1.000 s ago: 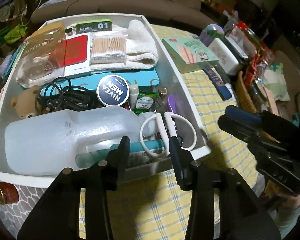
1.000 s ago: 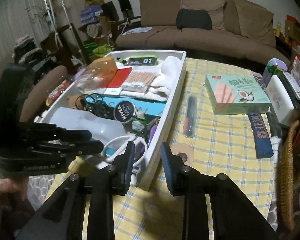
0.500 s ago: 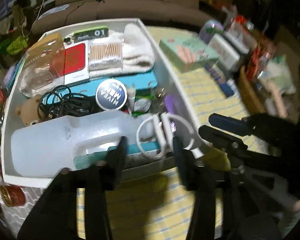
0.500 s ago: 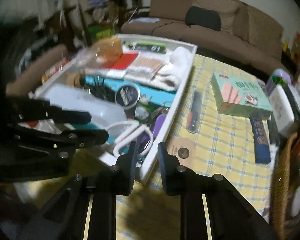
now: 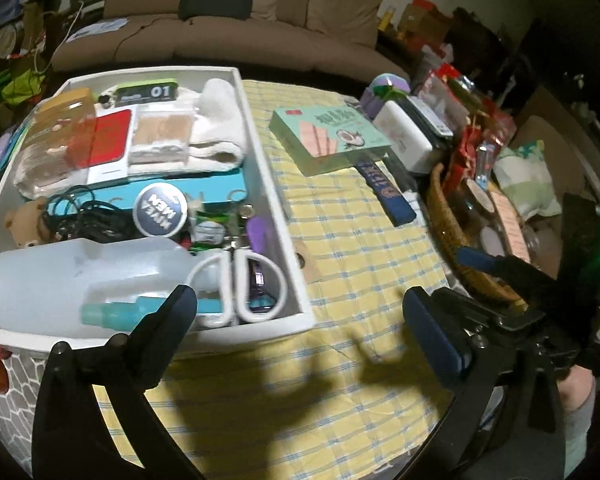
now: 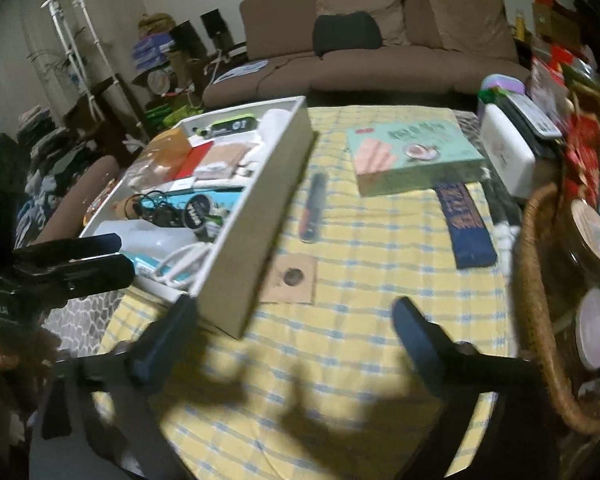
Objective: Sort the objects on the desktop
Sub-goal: 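Move both grippers toward the mint-green coconut wafer box, then grasp the wafer box with the right gripper and lift it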
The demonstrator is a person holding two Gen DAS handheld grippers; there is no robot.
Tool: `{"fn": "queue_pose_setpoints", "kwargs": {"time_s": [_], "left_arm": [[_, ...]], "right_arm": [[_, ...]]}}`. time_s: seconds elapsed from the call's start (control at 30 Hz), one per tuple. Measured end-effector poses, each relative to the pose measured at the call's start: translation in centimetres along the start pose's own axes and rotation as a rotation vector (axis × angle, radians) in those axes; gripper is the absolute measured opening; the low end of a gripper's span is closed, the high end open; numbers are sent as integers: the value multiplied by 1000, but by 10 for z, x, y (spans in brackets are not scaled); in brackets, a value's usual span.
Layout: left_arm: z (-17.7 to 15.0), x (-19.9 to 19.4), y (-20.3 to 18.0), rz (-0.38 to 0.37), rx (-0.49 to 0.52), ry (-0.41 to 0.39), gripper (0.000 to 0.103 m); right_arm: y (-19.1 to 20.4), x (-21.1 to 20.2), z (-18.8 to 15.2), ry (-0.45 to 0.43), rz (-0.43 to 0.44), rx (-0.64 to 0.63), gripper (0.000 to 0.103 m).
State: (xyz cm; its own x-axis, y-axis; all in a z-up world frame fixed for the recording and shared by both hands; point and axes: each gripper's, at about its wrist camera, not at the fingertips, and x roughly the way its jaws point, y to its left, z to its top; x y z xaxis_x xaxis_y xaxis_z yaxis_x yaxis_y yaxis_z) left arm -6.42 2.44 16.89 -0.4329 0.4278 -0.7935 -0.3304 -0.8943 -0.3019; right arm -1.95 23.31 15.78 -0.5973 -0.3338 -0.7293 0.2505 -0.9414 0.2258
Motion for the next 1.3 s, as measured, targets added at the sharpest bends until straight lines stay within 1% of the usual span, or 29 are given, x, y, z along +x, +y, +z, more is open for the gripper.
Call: {"fn": "queue_pose_setpoints", "kwargs": {"time_s": [0.1, 0.23, 0.4, 0.6, 0.73, 0.77, 0.87, 0.93, 1.0, 1.1, 1.23, 1.3], "left_arm": [[-2, 8, -14, 5, 14, 4, 103], [-4, 19, -35, 30, 39, 11, 103], [1, 32, -60, 65, 83, 14, 103], [15, 47, -80, 91, 123, 12, 103], [35, 62, -86, 108, 141, 11, 103], [40, 66, -84, 101, 135, 13, 103], [62, 86, -77, 64, 61, 32, 103], [79, 99, -74, 60, 19, 21, 103], [94, 114, -75, 82, 14, 9, 103], [110, 145, -78, 131, 12, 16, 103], [124, 194, -75, 182, -28, 28, 103], [129, 212, -73, 211, -35, 34, 103]], "right_arm": [[-14, -2, -8, 13, -19, 9, 103], [-29, -10, -14, -1, -9, 22, 103], [-43, -20, -16, -21, -27, 25, 103], [-63, -28, -12, -58, -44, 47, 103], [-80, -28, -2, -83, -58, 60, 103], [-84, -27, 1, -86, -63, 59, 103], [-100, -25, 25, -96, -88, 53, 103], [-114, -22, 47, -105, -107, 48, 103], [-131, -14, 78, -107, -123, 58, 103], [-149, 7, 117, -85, -140, 67, 103], [-167, 59, 164, -9, -135, 76, 102], [-175, 82, 178, 14, -145, 82, 102]]}}
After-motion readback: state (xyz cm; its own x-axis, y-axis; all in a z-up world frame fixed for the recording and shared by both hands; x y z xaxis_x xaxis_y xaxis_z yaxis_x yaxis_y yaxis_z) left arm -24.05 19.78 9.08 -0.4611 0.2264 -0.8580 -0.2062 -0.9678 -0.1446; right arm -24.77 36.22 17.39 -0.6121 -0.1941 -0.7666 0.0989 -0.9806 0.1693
